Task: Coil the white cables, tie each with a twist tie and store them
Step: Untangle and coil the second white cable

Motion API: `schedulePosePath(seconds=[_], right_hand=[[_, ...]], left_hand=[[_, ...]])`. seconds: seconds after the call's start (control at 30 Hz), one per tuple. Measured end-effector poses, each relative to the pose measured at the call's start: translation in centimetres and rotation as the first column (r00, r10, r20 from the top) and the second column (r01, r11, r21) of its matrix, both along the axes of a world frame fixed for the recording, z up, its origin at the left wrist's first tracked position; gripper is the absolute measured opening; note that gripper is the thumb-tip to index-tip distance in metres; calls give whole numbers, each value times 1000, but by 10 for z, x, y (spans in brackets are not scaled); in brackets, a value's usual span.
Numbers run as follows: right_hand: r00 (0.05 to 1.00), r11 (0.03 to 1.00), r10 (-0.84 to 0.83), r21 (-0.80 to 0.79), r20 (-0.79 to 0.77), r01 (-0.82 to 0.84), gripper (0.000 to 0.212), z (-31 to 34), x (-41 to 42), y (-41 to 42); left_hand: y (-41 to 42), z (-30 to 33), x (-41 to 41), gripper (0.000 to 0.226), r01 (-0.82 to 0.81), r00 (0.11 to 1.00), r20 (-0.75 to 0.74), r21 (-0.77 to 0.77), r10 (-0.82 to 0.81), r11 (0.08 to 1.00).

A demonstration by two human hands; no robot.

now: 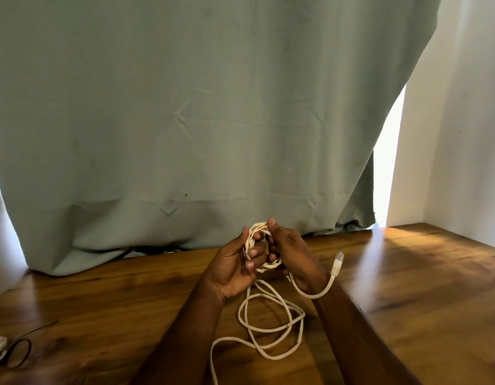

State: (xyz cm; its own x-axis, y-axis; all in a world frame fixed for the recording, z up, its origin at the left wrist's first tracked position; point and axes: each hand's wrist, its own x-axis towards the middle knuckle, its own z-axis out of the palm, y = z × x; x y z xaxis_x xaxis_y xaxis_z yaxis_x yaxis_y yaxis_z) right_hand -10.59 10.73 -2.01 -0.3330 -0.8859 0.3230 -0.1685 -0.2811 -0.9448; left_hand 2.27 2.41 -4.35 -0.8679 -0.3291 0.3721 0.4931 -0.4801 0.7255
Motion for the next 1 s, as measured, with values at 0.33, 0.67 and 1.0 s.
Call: schedulePosePath(seconds=[0.33,0.67,1.0], right_hand=[[997,996,-70,-49,-30,68,52,2,-2,3],[998,990,-52,126,-48,57,40,-4,-15,-4],[675,999,-49,-47,-737,22,14,-6,-15,2]], left_hand=[[13,10,-6,51,-111,985,139,56,103,992],[5,16,-2,40,-291,957,63,163,285,943],[-8,29,2,16,-438,890,-27,226,455,870]])
